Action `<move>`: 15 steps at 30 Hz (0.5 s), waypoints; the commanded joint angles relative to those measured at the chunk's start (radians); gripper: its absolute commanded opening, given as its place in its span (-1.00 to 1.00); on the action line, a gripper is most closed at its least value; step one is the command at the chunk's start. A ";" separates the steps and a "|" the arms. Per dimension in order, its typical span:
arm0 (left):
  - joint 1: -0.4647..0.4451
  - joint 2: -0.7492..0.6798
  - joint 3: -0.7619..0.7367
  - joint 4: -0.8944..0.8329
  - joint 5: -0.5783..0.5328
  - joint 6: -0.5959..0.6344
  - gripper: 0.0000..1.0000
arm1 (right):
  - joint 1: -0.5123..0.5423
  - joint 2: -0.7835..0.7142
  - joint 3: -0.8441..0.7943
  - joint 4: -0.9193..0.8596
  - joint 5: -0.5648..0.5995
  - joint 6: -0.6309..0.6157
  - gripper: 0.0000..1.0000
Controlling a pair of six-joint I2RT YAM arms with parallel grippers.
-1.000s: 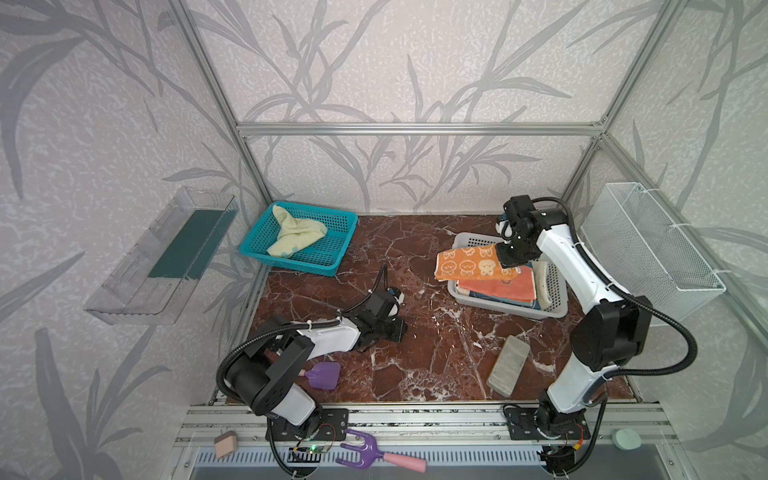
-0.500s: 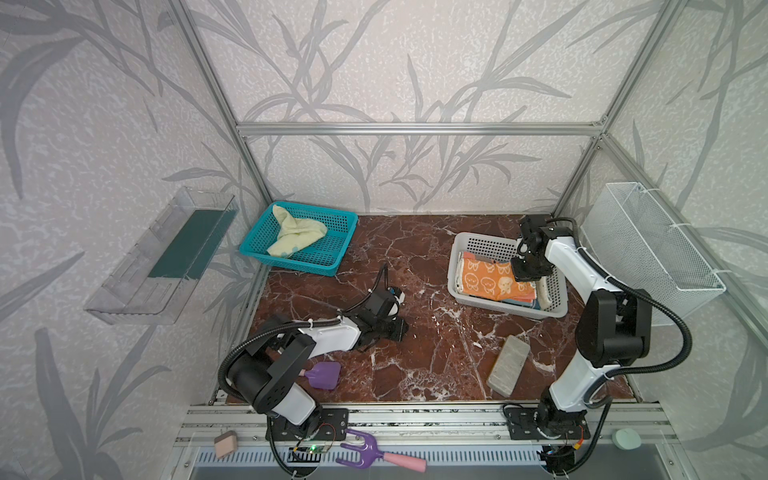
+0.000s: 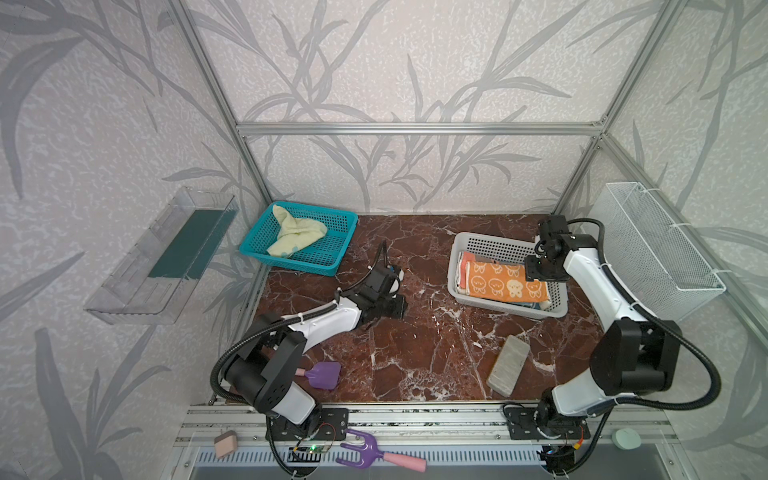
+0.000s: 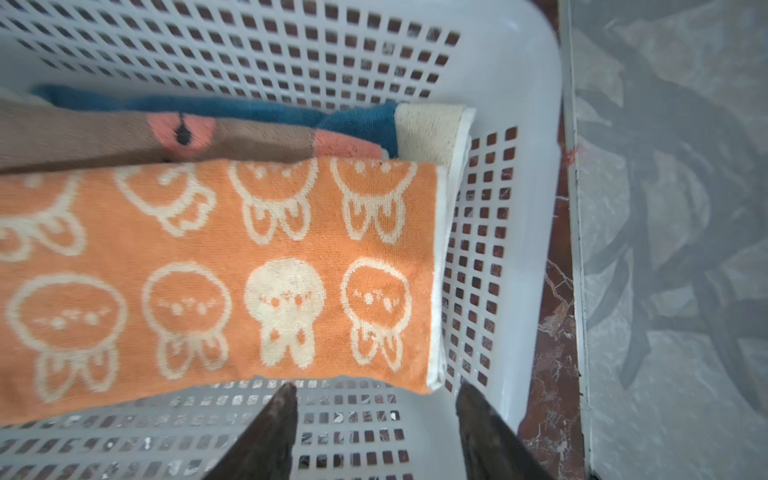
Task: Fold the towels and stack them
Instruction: 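Reach the left gripper into the teal basket while the right gripper releases and withdraws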
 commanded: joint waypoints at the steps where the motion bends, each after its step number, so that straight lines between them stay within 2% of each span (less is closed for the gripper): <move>1: 0.079 -0.042 0.146 -0.119 -0.073 0.062 -0.31 | 0.009 -0.124 -0.020 0.045 -0.050 0.041 0.25; 4: 0.171 -0.021 0.280 -0.200 -0.134 0.089 -0.22 | 0.050 -0.183 -0.047 0.095 -0.076 0.063 0.25; 7: 0.258 0.030 0.407 -0.291 -0.254 0.139 -0.03 | 0.142 -0.185 -0.054 0.131 -0.082 0.082 0.25; 11: 0.405 0.126 0.573 -0.407 -0.365 0.175 0.22 | 0.320 -0.102 -0.030 0.195 -0.072 0.083 0.25; 15: 0.510 0.272 0.723 -0.441 -0.409 0.244 0.43 | 0.493 0.047 0.056 0.226 -0.054 0.063 0.25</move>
